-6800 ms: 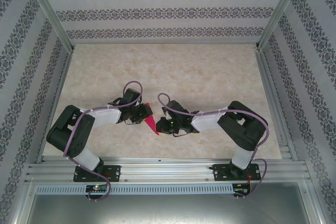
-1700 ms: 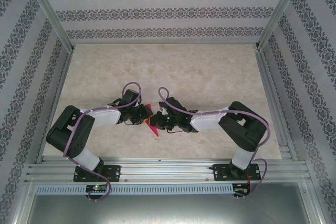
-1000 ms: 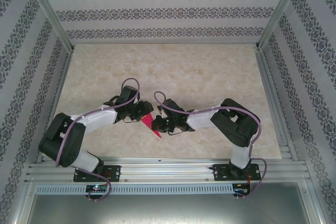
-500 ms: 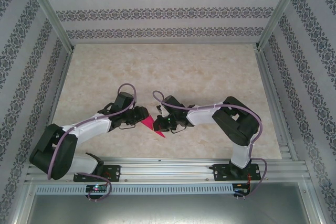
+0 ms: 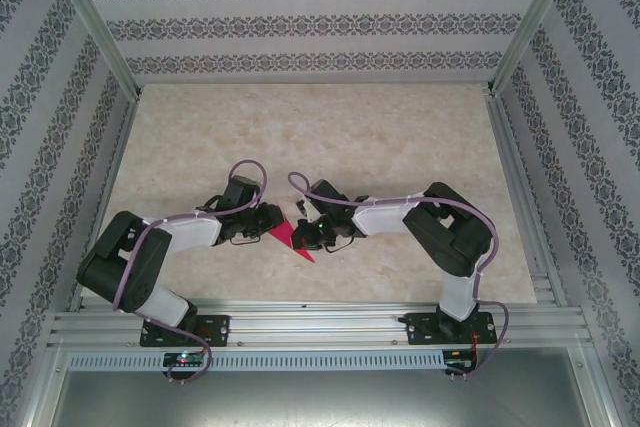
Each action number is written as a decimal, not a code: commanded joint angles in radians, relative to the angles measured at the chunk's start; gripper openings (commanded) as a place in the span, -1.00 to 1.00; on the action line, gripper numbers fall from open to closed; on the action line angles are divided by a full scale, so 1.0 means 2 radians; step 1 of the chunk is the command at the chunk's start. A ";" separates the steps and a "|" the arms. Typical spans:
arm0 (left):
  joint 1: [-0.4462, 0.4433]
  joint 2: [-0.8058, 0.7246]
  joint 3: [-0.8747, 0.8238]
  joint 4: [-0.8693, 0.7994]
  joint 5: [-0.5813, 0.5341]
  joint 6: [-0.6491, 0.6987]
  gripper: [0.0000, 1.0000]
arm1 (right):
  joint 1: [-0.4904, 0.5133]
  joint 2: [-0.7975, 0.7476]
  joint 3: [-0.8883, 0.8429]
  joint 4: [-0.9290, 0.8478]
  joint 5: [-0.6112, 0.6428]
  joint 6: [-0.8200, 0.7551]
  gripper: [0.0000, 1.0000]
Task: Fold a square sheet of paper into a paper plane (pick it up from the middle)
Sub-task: Fold the wing for the fifth time at the center of the table.
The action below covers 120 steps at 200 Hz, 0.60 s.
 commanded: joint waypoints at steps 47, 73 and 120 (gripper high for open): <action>0.061 0.009 -0.001 -0.006 -0.005 0.045 -0.37 | 0.006 0.032 -0.016 -0.148 0.071 -0.048 -1.00; 0.082 0.009 0.006 -0.012 0.006 0.058 -0.36 | 0.004 0.032 -0.016 -0.148 0.068 -0.053 -1.00; 0.129 -0.003 -0.002 -0.019 0.011 0.064 -0.35 | 0.002 0.030 -0.023 -0.132 0.051 -0.051 -1.00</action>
